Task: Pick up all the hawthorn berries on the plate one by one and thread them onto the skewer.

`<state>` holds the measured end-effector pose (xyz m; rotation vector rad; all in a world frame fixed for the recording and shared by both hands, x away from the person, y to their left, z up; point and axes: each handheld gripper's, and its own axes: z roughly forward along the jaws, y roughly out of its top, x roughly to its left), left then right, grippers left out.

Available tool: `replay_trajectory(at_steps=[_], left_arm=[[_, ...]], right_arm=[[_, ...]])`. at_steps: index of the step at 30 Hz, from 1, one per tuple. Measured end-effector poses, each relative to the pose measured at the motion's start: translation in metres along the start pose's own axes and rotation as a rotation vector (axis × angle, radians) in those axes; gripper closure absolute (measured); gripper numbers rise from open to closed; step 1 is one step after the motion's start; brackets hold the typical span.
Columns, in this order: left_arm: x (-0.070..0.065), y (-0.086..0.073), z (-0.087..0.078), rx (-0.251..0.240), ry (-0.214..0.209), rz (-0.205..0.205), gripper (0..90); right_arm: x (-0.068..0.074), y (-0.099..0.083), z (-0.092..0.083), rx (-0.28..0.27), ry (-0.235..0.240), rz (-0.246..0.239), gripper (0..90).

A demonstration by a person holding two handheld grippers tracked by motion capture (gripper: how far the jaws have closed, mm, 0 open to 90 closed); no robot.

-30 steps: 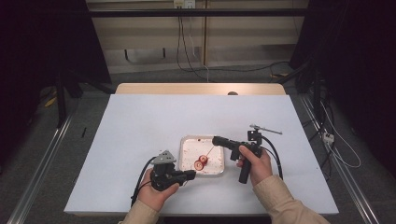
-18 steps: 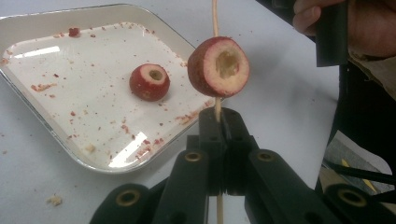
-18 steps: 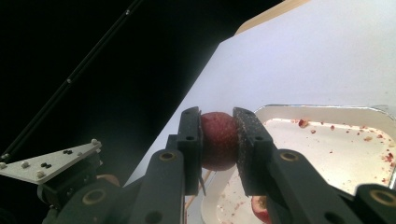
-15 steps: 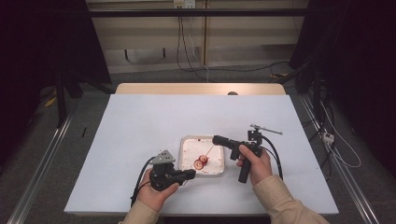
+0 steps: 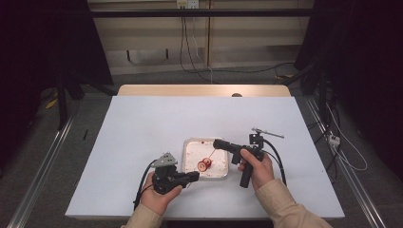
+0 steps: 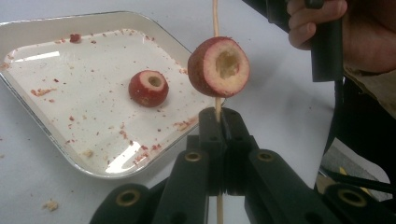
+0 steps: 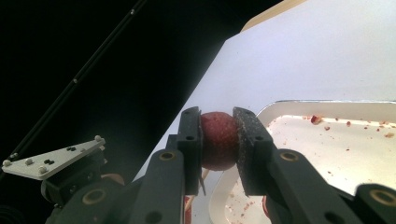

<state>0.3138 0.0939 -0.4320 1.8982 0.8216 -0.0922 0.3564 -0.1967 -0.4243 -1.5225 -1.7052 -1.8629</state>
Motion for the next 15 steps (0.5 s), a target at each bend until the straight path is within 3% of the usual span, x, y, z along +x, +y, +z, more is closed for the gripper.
replay_trajectory(at_steps=[7,15], left_arm=[[-0.0006,0.0004,0.0022,-0.029,0.019,-0.021,88.9],[-0.0033,0.0005,0.0047,-0.017,0.065,-0.011,89.0]], right_arm=[[0.0037,-0.0045,0.0025,-0.008,-0.020,-0.016,74.0],[0.0086,-0.0097,0.0061,-0.015,-0.047,-0.036,74.3]])
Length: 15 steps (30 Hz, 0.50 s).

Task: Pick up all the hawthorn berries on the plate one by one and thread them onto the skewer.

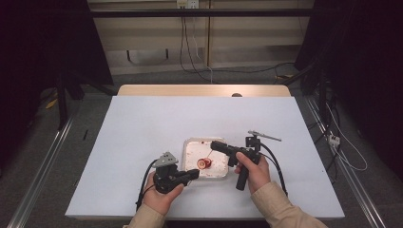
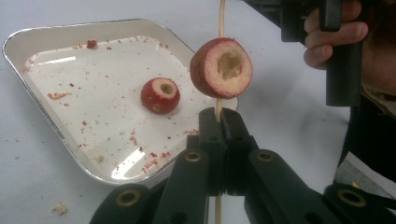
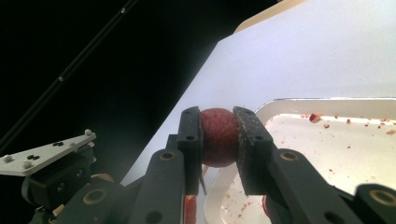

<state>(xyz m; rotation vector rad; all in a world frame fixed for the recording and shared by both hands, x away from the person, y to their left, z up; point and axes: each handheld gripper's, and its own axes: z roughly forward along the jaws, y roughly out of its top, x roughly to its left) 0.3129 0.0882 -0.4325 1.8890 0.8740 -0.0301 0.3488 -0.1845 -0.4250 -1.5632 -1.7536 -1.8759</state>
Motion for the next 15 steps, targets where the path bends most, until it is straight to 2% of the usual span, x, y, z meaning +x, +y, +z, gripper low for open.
replay_trajectory(at_steps=[2,7,15], left_arm=[[-0.0004,0.0001,0.0016,0.002,0.008,0.003,89.1],[-0.0010,0.0013,0.0020,0.006,0.020,0.005,89.2],[0.0001,0.0016,0.0025,0.011,0.018,-0.001,89.2]], right_arm=[[0.0014,-0.0014,0.0009,-0.002,-0.014,-0.008,74.3],[0.0030,-0.0034,0.0017,-0.001,-0.012,-0.011,74.4],[0.0031,-0.0052,0.0020,0.005,-0.012,-0.012,74.5]])
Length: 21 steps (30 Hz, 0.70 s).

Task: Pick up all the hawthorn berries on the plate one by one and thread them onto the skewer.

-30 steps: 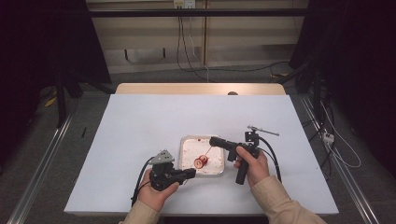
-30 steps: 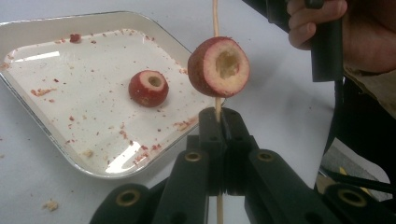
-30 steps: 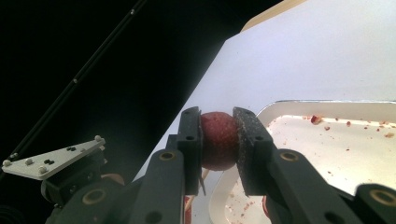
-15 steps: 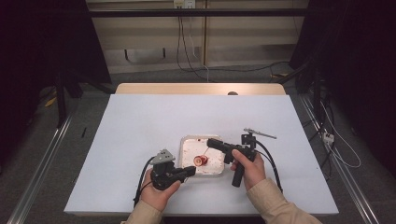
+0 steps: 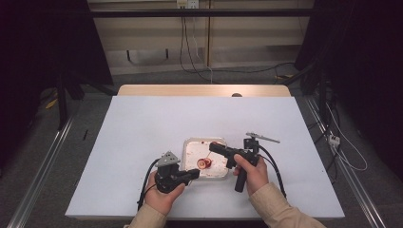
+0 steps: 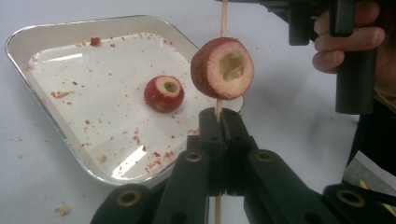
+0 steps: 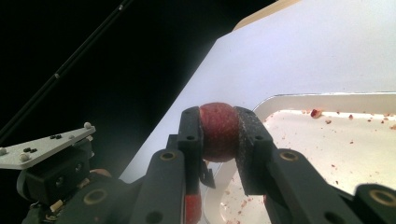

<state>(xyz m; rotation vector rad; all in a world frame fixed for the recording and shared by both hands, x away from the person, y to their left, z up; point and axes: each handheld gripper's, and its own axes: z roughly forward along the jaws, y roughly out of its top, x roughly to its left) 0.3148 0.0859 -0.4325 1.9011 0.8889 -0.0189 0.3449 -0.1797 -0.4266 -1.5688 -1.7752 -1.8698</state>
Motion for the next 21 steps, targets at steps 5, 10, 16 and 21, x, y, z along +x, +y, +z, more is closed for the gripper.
replay_trajectory(at_steps=[5,10,16,21], left_arm=[[-0.0012,0.0011,0.0018,0.003,-0.036,-0.006,89.3],[-0.0012,0.0003,0.0030,0.003,-0.044,-0.011,89.3],[-0.0020,0.0004,0.0036,0.015,-0.050,-0.002,89.3],[-0.0019,-0.0003,0.0038,0.011,-0.049,-0.006,89.3]], right_arm=[[-0.0014,0.0013,-0.0007,-0.001,0.003,0.006,74.0],[-0.0035,0.0031,0.0002,-0.030,-0.003,0.029,67.3],[-0.0071,0.0068,-0.0009,-0.048,0.003,0.060,72.7],[-0.0050,0.0057,0.0008,-0.059,-0.004,0.050,74.8]])
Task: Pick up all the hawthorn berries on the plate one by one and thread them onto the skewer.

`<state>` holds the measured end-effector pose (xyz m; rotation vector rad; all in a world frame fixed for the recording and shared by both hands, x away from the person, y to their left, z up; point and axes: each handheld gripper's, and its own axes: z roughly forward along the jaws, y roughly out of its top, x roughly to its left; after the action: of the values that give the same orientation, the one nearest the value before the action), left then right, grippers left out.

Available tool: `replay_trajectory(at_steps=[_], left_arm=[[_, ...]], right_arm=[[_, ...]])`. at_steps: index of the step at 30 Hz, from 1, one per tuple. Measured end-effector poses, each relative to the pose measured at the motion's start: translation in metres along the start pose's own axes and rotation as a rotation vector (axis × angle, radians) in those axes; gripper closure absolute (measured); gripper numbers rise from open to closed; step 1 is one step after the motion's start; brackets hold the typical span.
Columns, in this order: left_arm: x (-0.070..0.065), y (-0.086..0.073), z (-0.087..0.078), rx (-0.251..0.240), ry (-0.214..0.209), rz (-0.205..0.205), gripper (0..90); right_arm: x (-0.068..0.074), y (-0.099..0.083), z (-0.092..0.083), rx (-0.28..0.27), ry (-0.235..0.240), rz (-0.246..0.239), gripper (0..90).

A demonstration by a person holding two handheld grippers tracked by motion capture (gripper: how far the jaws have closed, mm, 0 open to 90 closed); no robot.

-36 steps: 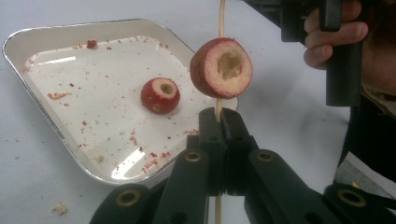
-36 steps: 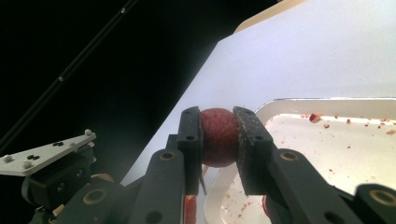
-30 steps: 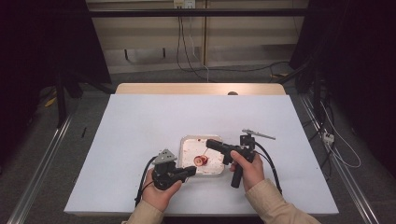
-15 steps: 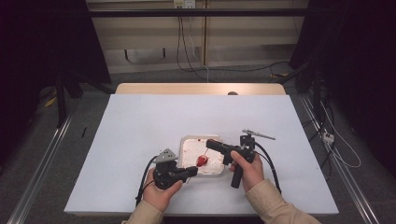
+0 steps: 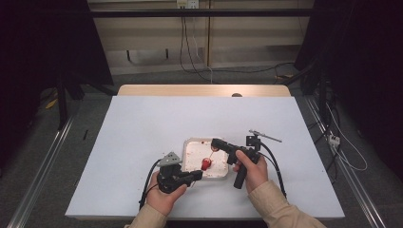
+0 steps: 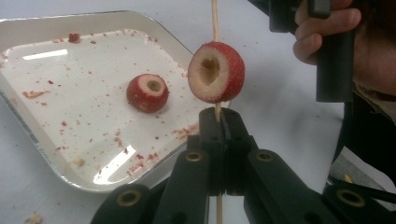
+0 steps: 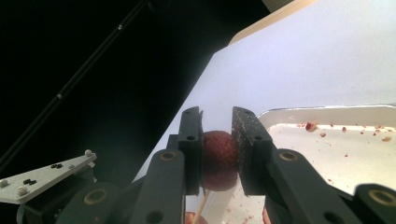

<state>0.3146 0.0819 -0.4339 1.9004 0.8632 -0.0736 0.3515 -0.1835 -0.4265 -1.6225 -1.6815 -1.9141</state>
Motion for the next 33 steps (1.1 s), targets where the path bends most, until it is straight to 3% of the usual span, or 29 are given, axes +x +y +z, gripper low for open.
replay_trajectory(at_steps=[4,12,14,16,18,21,25,27,31,33], left_arm=[[0.000,-0.001,0.000,-0.007,0.002,-0.022,89.4],[-0.001,0.000,-0.002,-0.040,0.017,-0.044,89.4],[-0.002,0.003,-0.001,-0.048,0.013,-0.045,89.4],[-0.001,0.005,-0.001,-0.055,0.020,-0.050,89.4],[0.000,0.004,-0.001,-0.065,0.024,-0.051,89.4],[0.002,0.004,-0.001,-0.066,0.017,-0.056,89.3],[0.003,0.003,0.000,-0.058,0.013,-0.064,89.2],[0.003,0.003,0.000,-0.060,0.014,-0.066,89.2],[0.004,0.003,-0.002,-0.061,0.032,-0.062,89.2],[0.007,0.003,-0.004,-0.052,0.046,-0.061,89.2]], right_arm=[[0.002,-0.002,0.000,0.002,-0.022,-0.022,74.9],[0.004,-0.008,0.000,-0.042,-0.038,-0.007,75.0],[0.006,-0.015,0.005,-0.003,-0.014,0.008,74.9],[0.010,-0.021,0.009,0.013,-0.002,-0.006,74.9],[0.013,-0.023,0.012,0.011,-0.007,-0.025,74.9],[0.010,-0.021,0.013,0.020,0.007,-0.008,74.8],[0.010,-0.021,0.014,0.025,0.002,-0.033,74.6],[0.010,-0.021,0.013,0.028,0.004,-0.023,74.4],[0.009,-0.019,0.013,0.025,-0.003,-0.059,68.3],[0.007,-0.017,0.011,0.017,0.000,-0.058,60.7]])
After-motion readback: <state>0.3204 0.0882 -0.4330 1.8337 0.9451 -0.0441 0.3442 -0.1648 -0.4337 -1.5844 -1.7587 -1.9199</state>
